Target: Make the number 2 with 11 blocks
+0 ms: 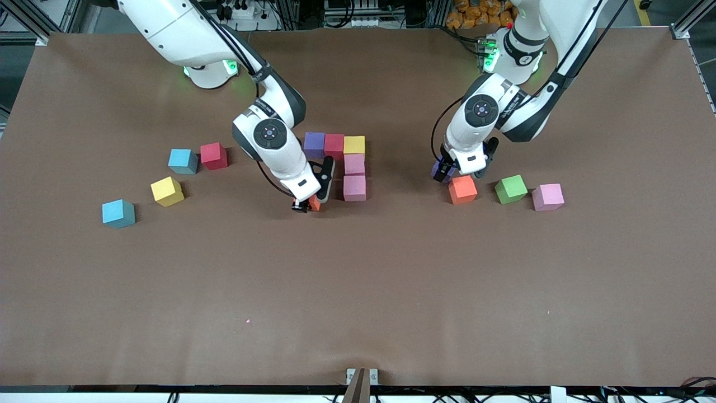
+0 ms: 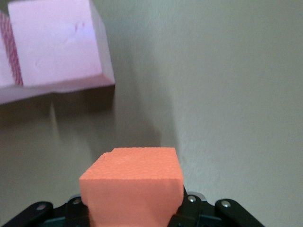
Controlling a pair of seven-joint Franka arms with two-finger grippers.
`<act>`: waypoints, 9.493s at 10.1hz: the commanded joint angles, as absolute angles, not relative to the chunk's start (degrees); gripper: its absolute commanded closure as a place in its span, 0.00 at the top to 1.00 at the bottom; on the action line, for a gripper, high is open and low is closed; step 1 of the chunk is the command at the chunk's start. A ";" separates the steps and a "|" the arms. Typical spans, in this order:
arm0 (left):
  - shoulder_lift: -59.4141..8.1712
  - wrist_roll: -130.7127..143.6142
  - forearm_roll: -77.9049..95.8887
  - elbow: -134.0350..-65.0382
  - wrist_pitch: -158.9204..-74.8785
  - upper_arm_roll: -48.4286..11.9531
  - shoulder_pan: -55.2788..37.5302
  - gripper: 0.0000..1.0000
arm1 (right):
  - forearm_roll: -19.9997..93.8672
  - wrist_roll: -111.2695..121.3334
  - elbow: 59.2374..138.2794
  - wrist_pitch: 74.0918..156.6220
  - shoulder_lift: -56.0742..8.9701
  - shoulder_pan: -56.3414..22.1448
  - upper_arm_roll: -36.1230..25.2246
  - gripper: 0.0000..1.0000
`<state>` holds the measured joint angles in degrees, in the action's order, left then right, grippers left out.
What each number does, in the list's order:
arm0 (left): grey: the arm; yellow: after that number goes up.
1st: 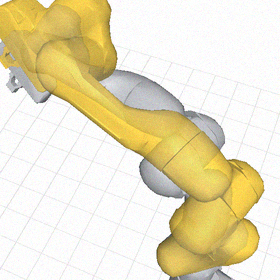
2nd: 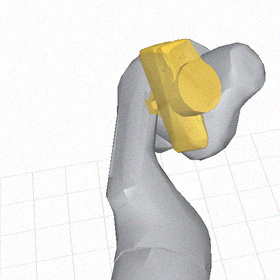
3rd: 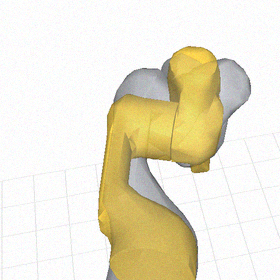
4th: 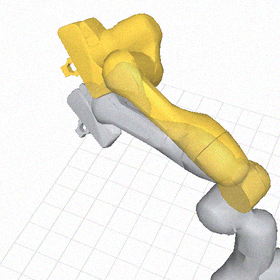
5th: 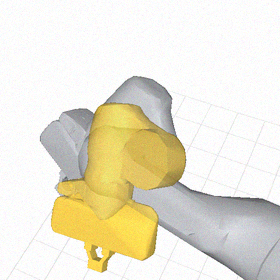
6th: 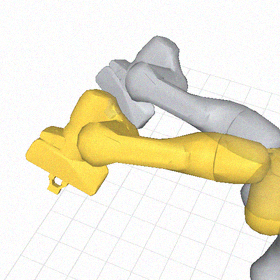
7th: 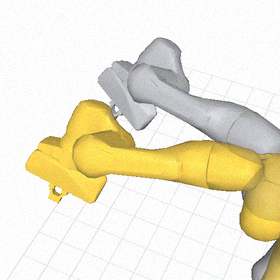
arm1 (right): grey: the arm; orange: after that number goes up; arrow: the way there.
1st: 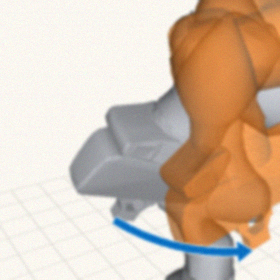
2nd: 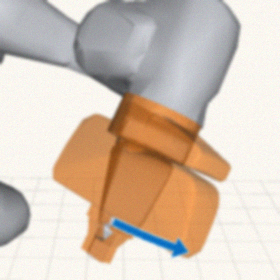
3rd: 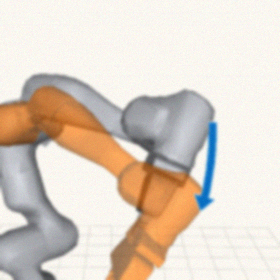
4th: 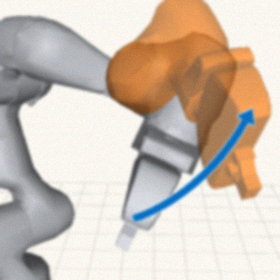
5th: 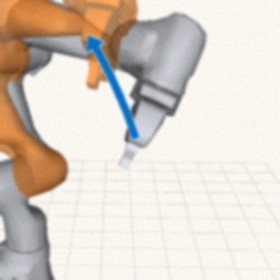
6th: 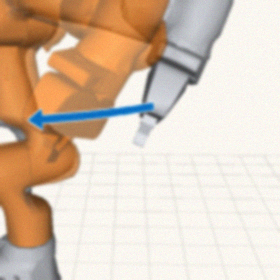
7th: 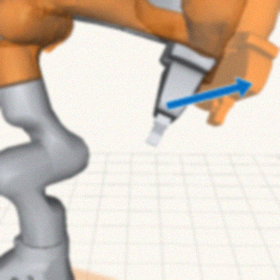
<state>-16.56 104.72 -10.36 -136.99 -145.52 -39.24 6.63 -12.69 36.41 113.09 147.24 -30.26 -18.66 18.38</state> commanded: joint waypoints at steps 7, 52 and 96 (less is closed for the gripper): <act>-20.92 112.67 -22.06 -137.99 -149.94 -39.11 8.96 1.00 | -12.13 36.39 108.19 146.07 -37.00 -24.96 17.14 0.41; -48.16 154.85 -16.44 -71.46 -127.70 -19.08 -39.89 0.40 | -3.16 100.77 111.36 127.27 -22.76 15.72 6.33 1.00; -57.92 158.29 -16.52 -69.87 -141.85 -13.18 -47.02 0.81 | 0.62 48.89 117.69 134.92 -11.52 4.84 8.70 0.22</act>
<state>-57.32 155.78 -17.35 -71.20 -141.34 -14.32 -45.79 -0.67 51.30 116.76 136.32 -13.38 5.96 8.88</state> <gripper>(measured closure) 0.304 0.410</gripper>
